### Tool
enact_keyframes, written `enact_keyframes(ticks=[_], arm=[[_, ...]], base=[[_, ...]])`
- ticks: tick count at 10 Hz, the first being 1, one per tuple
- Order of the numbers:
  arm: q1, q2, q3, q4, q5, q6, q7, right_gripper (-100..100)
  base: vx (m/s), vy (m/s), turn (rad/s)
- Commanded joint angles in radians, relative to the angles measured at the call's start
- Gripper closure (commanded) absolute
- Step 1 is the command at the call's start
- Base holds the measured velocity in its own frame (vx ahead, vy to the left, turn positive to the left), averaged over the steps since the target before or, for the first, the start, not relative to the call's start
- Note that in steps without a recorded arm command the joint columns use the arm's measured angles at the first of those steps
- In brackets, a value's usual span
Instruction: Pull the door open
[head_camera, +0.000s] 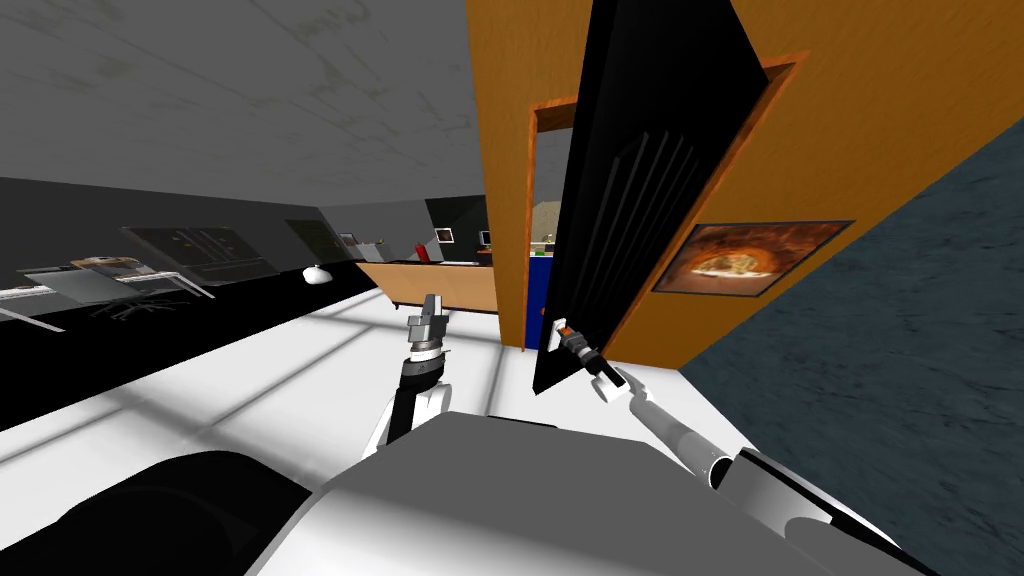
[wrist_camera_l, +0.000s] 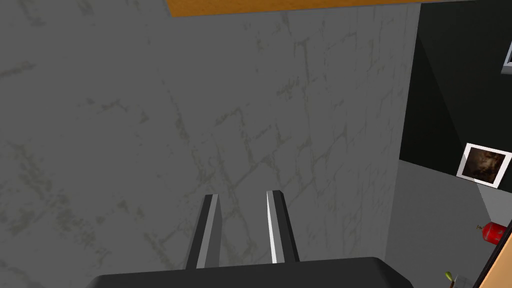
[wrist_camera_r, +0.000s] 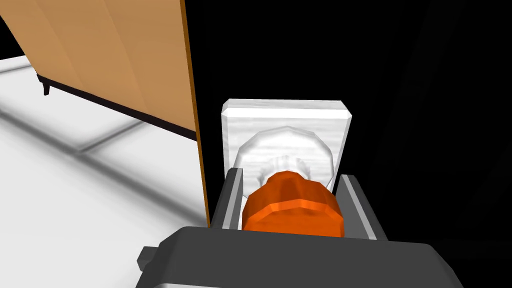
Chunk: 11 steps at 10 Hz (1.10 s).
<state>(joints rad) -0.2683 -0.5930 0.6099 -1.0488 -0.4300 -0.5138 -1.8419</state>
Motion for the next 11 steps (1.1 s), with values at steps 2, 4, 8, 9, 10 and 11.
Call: enact_keyframes(ticks=[2, 4, 8, 9, 10, 11], arm=[[0.004, -0.027, 0.027, 0.018, 0.006, -0.053, -0.037, 100], [0.005, -0.054, 0.047, 0.035, 0.010, -0.098, -0.070, 100], [0.007, -0.092, 0.074, 0.059, 0.016, -0.159, -0.114, 100], [0.007, -0.101, 0.082, 0.065, 0.017, -0.175, -0.125, 100], [0.007, -0.109, 0.087, 0.070, 0.018, -0.188, -0.135, 100], [0.003, -0.103, 0.082, 0.070, 0.017, -0.179, -0.128, 100]], base=[[-0.086, -0.124, 0.163], [-0.103, -0.083, 0.177], [-0.097, -0.098, 0.139], [-0.112, -0.109, 0.179], [-0.100, -0.103, 0.130], [-0.042, -0.044, 0.029]])
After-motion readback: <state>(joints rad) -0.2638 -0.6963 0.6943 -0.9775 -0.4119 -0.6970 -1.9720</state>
